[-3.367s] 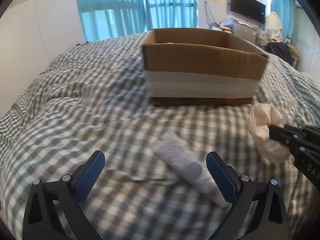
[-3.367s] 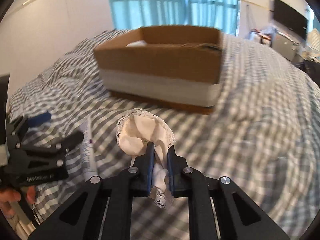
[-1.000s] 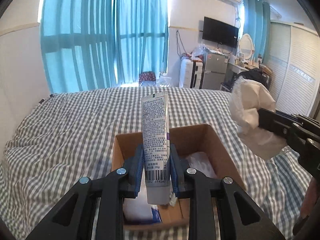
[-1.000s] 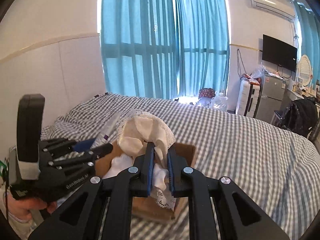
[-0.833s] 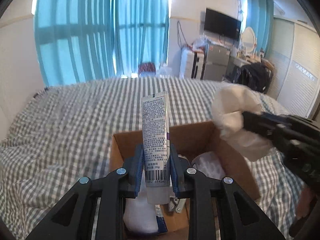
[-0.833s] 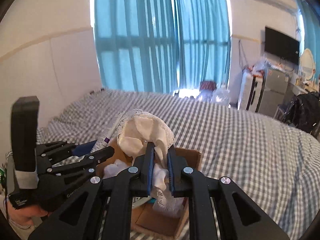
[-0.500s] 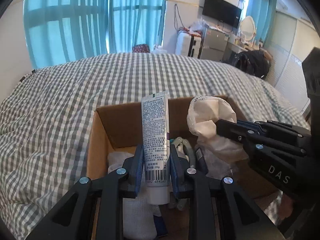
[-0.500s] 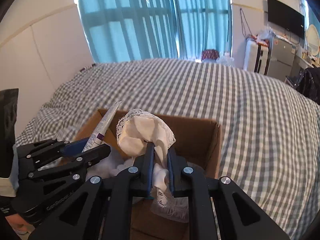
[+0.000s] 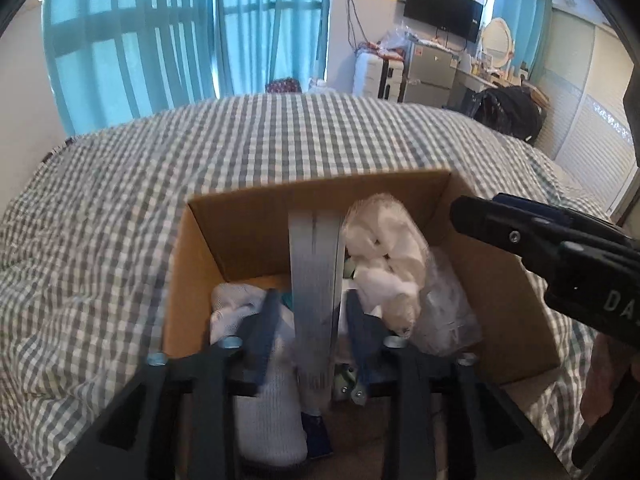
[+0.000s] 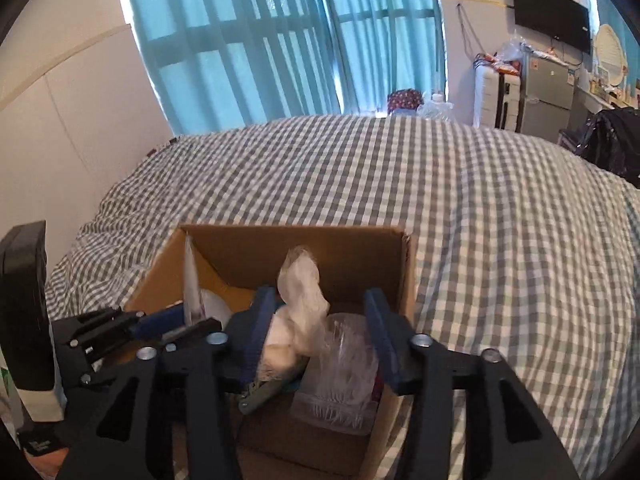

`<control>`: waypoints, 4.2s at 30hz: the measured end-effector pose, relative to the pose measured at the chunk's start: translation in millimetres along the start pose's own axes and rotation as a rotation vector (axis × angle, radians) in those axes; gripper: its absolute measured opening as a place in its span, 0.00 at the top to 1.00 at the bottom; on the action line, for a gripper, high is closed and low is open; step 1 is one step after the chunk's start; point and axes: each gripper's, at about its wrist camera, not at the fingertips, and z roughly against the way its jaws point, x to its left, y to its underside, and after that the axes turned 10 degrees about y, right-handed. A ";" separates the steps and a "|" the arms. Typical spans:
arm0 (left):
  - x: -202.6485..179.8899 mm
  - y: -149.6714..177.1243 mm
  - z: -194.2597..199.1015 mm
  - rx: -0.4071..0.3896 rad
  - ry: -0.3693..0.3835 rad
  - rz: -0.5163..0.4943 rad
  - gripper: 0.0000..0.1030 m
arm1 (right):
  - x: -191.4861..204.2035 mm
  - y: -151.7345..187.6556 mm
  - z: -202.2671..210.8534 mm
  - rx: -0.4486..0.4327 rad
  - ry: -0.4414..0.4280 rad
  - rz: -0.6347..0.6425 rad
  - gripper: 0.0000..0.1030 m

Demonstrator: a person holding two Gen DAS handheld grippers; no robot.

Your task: Organize objects

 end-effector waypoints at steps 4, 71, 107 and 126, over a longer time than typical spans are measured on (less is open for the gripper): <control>-4.6 -8.0 28.7 -0.060 -0.017 -0.005 0.32 | -1.2 -9.0 28.0 -0.043 0.008 -0.029 0.38; -37.8 111.0 178.5 -0.471 -0.177 0.053 0.00 | -2.7 125.3 184.3 -0.396 0.202 -0.039 0.00; -32.5 114.2 178.5 -0.460 -0.184 0.069 0.00 | 7.6 129.5 179.3 -0.374 0.213 -0.026 0.00; -30.4 116.9 179.2 -0.458 -0.202 0.072 0.00 | 8.5 132.4 173.1 -0.348 0.213 -0.024 0.00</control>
